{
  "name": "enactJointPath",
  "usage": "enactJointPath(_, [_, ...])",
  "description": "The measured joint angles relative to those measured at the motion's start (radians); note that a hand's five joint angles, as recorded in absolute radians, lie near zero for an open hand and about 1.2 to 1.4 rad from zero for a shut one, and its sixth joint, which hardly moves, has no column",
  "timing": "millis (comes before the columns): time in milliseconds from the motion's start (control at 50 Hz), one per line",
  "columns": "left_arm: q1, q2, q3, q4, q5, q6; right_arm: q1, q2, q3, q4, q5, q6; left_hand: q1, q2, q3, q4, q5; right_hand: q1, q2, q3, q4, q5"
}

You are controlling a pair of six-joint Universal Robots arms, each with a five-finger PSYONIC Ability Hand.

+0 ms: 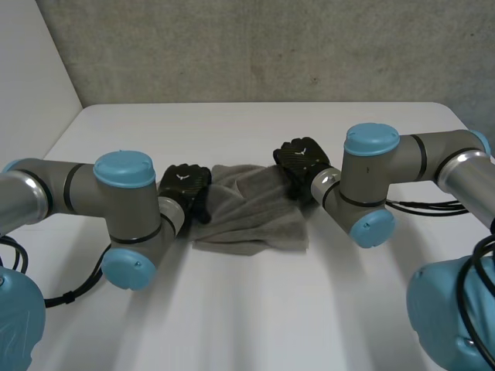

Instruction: Fold the towel.

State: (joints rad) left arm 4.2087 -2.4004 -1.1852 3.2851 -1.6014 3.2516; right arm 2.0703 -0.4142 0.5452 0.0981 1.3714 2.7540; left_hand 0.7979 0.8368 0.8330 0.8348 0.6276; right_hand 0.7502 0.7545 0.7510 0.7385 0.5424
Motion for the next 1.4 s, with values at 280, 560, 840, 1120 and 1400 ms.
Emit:
enactJointPath(280, [0.038,0.06,0.204,0.047,-0.044,0.016,-0.005,0.053,-0.336,0.036,-0.035,0.007,0.435,0.493,0.49,0.522,0.482,0.558,0.536,0.584,0.602,0.588])
enactJointPath(560, [0.109,0.218,0.399,0.323,-0.181,-0.079,-0.076,-0.15,-0.491,-0.14,0.191,0.163,0.502,0.514,0.508,0.523,0.483,0.56,0.598,0.584,0.603,0.588])
enactJointPath(840, [0.118,0.273,-0.311,0.292,0.072,-0.092,-0.08,-0.309,0.229,0.211,-0.144,-0.107,0.44,0.383,0.39,0.387,0.451,0.56,0.598,0.587,0.603,0.597])
enactJointPath(1120, [0.218,0.345,-0.593,0.223,0.068,0.042,-0.109,-0.551,0.763,0.096,-0.124,-0.265,0.21,0.167,0.175,0.168,0.217,0.56,0.598,0.589,0.604,0.597])
enactJointPath(1400, [0.203,0.538,-0.717,0.053,0.076,0.051,-0.11,-0.777,1.076,0.121,-0.117,-0.423,-0.534,-0.572,-0.563,-0.563,-0.563,0.012,0.037,0.025,0.042,0.043])
